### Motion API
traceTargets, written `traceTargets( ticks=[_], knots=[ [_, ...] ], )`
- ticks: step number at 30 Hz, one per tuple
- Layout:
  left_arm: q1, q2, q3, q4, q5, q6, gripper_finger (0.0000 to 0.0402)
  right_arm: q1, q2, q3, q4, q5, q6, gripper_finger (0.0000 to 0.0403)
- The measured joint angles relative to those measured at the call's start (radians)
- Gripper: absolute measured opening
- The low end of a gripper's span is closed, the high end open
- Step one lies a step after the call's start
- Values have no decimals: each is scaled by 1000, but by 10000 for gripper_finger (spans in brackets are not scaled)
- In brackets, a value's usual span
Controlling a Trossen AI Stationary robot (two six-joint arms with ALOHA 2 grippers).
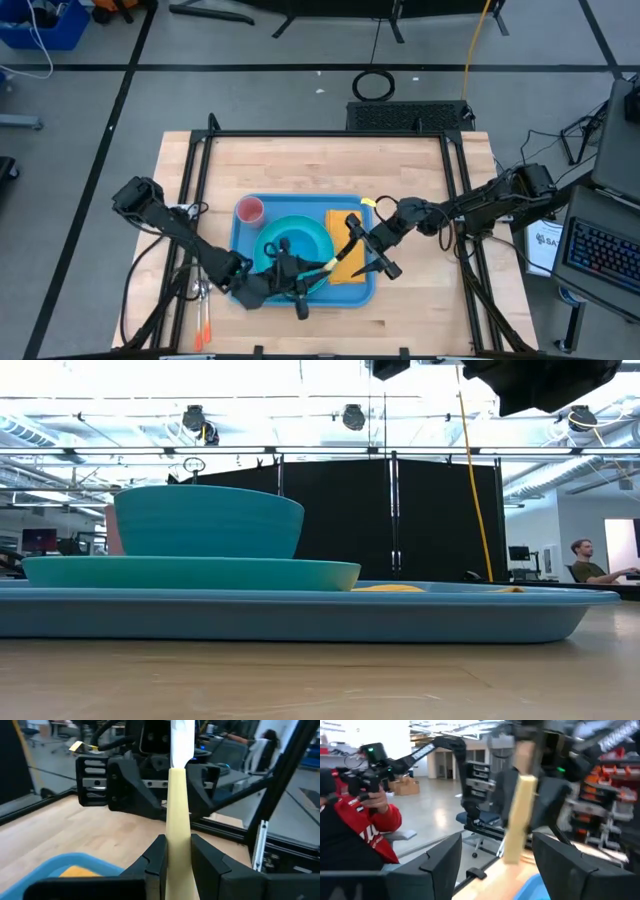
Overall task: Set up tray
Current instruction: Put the yellow knife in the left of the yellow napkin
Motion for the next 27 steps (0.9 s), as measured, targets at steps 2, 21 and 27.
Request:
traceTargets(
  ticks=[2,21,27],
  knots=[
    [20,0,0,15,54,10,65,12,1,0,-3,0,-32,233],
    [84,0,0,96,298,63,65,36,1,14,114,42,-102,215],
    [123,0,0,112,370,71,65,36,1,25,101,76,-107,202]
  ],
)
